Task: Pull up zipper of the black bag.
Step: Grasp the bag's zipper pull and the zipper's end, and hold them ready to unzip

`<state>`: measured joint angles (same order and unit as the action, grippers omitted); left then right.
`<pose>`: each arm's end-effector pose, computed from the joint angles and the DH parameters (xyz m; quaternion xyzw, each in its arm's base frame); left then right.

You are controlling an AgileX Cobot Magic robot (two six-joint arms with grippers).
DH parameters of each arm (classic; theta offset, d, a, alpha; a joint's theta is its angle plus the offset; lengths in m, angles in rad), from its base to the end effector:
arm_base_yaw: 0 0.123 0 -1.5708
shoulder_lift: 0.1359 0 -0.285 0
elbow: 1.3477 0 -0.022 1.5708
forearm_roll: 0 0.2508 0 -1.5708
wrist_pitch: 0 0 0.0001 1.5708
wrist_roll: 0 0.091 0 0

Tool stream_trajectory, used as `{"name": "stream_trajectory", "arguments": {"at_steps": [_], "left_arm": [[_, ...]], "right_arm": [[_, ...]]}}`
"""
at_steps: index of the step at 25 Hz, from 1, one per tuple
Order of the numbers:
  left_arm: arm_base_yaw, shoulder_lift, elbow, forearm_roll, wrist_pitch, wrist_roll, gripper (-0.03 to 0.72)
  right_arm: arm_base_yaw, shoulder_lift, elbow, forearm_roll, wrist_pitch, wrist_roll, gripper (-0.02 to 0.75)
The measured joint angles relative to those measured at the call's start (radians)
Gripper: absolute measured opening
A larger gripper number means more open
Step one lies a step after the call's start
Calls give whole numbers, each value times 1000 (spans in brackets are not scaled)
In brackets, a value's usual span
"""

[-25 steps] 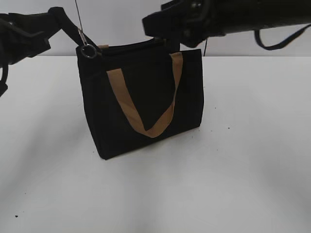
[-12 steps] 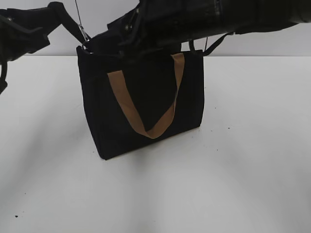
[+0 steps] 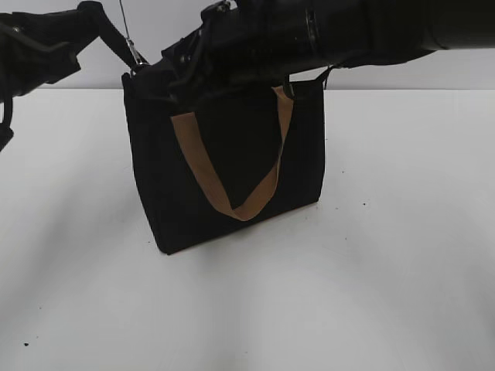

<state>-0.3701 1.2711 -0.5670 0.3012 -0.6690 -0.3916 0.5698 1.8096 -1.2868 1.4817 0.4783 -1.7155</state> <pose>0.2366 -0.1097 0.2796 0.1412 0.6822 -0.2468 0.6736 0.3249 0.2578 0.2649 -0.4415 0.7148 0.2805 0.4642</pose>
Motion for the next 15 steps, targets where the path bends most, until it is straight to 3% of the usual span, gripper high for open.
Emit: {"name": "stream_trajectory", "arguments": {"at_steps": [15], "left_arm": [[0, 0, 0, 1, -21, -4, 33]], "right_arm": [[15, 11, 0, 1, -23, -1, 427]]}}
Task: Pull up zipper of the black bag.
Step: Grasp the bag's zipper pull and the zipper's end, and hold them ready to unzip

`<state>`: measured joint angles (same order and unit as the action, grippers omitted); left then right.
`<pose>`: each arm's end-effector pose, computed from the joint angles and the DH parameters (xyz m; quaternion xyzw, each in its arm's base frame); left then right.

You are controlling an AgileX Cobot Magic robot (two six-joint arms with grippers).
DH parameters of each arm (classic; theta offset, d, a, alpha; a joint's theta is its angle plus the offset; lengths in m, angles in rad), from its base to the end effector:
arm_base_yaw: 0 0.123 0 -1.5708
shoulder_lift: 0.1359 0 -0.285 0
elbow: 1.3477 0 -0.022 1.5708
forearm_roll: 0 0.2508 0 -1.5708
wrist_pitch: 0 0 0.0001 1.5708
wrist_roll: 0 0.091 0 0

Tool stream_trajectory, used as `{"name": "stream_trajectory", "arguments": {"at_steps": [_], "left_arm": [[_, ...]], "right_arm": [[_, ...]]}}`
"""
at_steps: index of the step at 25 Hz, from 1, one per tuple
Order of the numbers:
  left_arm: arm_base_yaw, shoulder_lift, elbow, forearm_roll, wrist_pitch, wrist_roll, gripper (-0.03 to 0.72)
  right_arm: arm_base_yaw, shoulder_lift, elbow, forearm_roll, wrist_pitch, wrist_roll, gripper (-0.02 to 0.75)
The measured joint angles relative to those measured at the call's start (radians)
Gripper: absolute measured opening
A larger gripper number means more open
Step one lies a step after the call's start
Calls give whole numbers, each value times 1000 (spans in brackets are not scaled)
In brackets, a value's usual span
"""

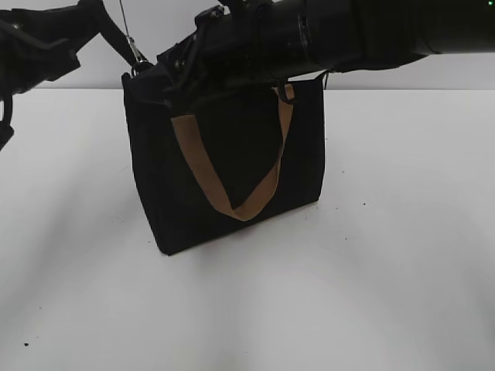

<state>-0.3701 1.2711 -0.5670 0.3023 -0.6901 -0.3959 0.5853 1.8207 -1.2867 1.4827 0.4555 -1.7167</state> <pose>0.2362 -0.1101 0.2815 0.1406 0.6749 -0.2523 0.6791 0.3239 0.2626 0.2600 -0.4425 0.7181 0.2752 0.4613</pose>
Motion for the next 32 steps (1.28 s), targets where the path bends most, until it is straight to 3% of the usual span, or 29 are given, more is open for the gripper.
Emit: {"name": "stream_trajectory", "arguments": {"at_steps": [7, 15, 25, 30, 32], "left_arm": [[0, 0, 0, 2, -9, -1, 33], [0, 0, 0, 3, -9, -3, 33], [0, 0, 0, 3, -9, -4, 33], [0, 0, 0, 3, -7, -4, 33], [0, 0, 0, 3, -6, -4, 33]], "right_arm": [[1, 0, 0, 2, -1, 0, 296], [1, 0, 0, 2, 3, 0, 259], [1, 0, 0, 2, 7, 20, 112], [1, 0, 0, 2, 6, 36, -8], [1, 0, 0, 2, 6, 48, -13]]}}
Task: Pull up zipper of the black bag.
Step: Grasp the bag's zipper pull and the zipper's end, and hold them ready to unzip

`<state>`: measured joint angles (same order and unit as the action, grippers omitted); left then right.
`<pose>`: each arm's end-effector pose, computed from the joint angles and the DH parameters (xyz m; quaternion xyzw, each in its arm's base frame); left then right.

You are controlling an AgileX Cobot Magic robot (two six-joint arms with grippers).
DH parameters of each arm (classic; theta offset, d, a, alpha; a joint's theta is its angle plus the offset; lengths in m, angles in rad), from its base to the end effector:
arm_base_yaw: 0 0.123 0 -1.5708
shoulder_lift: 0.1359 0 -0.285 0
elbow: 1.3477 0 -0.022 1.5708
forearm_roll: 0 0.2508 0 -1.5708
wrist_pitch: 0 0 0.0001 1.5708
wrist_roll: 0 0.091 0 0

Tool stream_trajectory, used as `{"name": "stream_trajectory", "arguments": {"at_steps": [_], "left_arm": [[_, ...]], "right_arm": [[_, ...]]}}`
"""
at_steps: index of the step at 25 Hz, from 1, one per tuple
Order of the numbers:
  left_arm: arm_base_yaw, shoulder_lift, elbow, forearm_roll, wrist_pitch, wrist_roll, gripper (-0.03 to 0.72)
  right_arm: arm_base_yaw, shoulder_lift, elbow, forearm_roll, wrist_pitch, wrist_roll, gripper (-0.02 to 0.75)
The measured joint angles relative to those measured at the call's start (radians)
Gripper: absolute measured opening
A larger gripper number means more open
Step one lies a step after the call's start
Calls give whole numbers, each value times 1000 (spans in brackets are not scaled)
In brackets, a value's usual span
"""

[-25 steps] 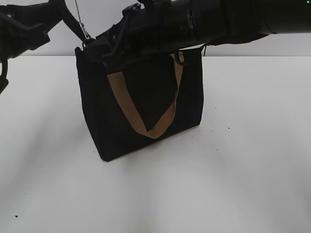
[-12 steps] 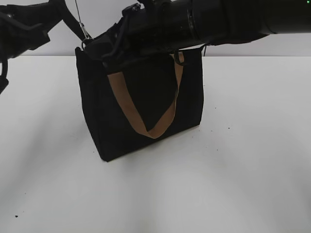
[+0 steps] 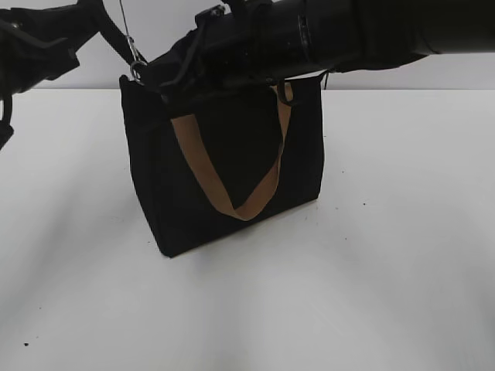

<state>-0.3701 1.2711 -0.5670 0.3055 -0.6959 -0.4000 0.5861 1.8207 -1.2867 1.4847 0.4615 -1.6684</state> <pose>0.2360 -0.1104 0.2819 0.1408 0.6729 -0.2545 0.6801 0.3232 0.2632 0.2602 -0.4258 0.7276 0.2893 0.4534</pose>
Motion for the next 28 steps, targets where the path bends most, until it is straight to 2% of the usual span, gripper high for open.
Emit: {"name": "stream_trajectory", "arguments": {"at_steps": [9, 20, 28], "left_arm": [[0, 0, 0, -2, 27, 0, 33], [-1, -18, 1, 13, 77, 0, 33], [-5, -61, 1, 53, 153, 1, 33]], "right_arm": [[-3, -30, 0, -13, -13, 78, -13], [-44, -47, -1, -277, 2, 401, -13], [-81, -51, -2, -301, 21, 472, -13]]}}
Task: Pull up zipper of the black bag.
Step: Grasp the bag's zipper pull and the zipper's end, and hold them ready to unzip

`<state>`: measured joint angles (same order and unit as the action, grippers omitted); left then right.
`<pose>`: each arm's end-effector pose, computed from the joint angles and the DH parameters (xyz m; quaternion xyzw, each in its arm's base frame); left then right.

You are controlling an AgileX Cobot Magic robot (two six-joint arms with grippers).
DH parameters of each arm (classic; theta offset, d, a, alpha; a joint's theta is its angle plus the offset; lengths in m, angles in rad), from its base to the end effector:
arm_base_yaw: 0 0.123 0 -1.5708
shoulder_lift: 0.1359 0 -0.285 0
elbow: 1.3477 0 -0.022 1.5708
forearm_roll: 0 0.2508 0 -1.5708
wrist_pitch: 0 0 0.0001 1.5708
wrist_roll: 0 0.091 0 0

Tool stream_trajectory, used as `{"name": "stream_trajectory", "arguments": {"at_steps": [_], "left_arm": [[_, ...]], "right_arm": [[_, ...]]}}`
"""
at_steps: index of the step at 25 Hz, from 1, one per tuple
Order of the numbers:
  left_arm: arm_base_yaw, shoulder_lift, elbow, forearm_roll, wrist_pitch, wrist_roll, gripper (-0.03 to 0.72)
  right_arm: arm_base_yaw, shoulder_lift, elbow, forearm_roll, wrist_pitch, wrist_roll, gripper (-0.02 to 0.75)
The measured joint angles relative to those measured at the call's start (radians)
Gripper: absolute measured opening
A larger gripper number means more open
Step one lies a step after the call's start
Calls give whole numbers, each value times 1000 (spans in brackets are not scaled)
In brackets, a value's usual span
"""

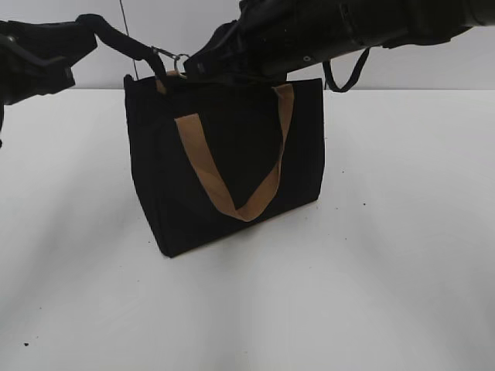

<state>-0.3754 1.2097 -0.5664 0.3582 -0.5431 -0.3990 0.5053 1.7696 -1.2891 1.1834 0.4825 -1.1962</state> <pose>0.2269 -0.1071 0.2833 0.1649 0.7023 -0.2225 0.6558 0.3328 0.2289 0.2707 -0.3384 0.7976 0.2916 0.4053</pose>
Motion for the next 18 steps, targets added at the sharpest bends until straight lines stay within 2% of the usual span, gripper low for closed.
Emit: {"name": "stream_trajectory", "arguments": {"at_steps": [6, 10, 18], "left_arm": [[-1, -30, 2, 6, 35, 2, 32], [1, -50, 2, 8, 69, 3, 32], [9, -58, 2, 15, 103, 6, 32]], "right_arm": [[-1, 0, 0, -24, 0, 15, -13], [-5, 0, 0, -85, -2, 81, -13], [-62, 0, 0, -136, 14, 201, -13]]}}
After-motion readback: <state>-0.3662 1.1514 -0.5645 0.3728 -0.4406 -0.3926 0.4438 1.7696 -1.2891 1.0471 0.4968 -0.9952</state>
